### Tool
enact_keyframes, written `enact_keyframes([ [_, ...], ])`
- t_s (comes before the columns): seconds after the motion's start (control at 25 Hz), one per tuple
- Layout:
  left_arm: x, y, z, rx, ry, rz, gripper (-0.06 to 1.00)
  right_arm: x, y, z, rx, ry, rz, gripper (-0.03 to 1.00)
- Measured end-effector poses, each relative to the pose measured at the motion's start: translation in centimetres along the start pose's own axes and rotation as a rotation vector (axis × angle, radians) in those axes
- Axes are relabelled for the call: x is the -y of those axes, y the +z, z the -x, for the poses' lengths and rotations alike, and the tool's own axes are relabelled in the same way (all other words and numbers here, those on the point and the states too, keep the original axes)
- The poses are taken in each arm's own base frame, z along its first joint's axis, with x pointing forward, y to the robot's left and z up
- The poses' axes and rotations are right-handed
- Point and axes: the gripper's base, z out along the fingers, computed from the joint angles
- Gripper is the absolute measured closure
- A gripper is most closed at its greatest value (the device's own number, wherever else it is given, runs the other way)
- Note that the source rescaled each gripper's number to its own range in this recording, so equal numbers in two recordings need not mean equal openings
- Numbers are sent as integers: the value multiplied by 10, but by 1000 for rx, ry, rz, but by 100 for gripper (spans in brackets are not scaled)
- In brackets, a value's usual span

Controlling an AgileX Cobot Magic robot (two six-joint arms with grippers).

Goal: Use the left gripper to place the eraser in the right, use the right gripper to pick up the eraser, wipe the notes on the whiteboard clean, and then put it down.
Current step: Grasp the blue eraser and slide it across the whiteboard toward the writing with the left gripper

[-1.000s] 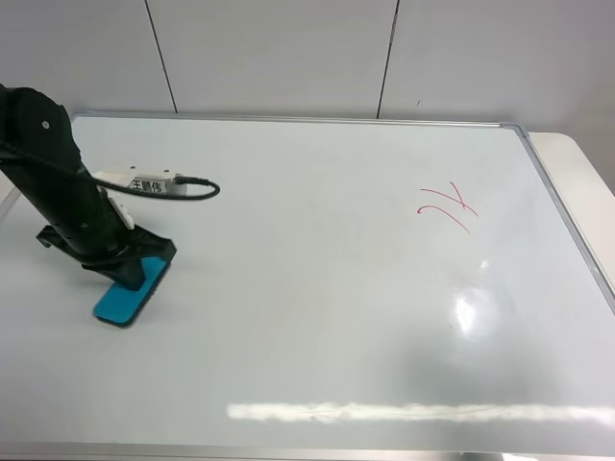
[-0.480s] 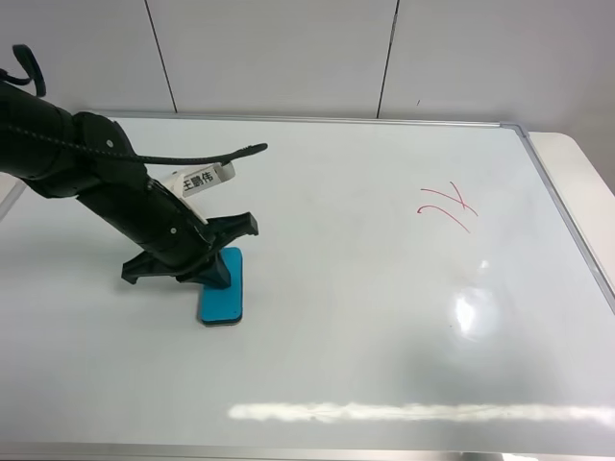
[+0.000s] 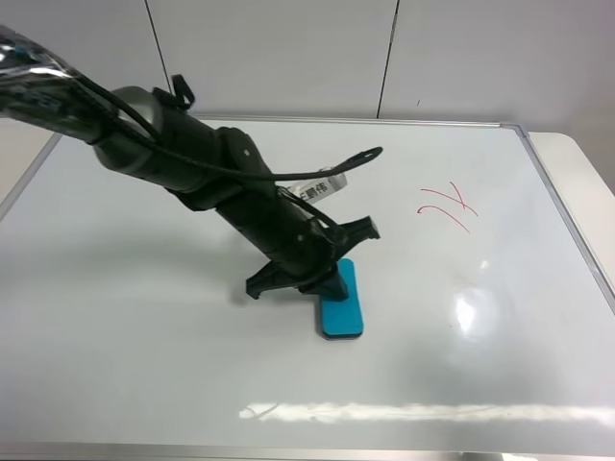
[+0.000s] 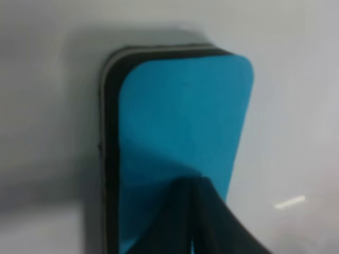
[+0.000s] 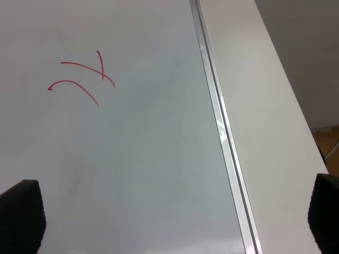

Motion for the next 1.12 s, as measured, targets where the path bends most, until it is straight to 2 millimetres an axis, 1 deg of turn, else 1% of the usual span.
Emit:
enact_keyframes([
  [0.16,34,29,-5,-3,30,-61,94,0,0,0,0,0,0,-3],
  [0.28,61,47,-2,8,63,-119,94,0,0,0,0,0,0,-3],
  [0.4,80,62,6,15,74,-166,94,0,0,0,0,0,0,-3],
  [0.6,103,80,15,8,23,-228,94,0,0,0,0,0,0,-3],
  [0.72,114,86,13,25,-15,-269,94,0,0,0,0,0,0,-3],
  [0.8,118,90,8,40,-37,-287,94,0,0,0,0,0,0,-3],
  [0.92,120,93,3,50,-16,-295,94,0,0,0,0,0,0,-3],
  [1.0,121,91,3,58,15,-291,94,0,0,0,0,0,0,-3],
  [1.12,127,81,2,83,119,-285,94,0,0,0,0,0,0,-3],
])
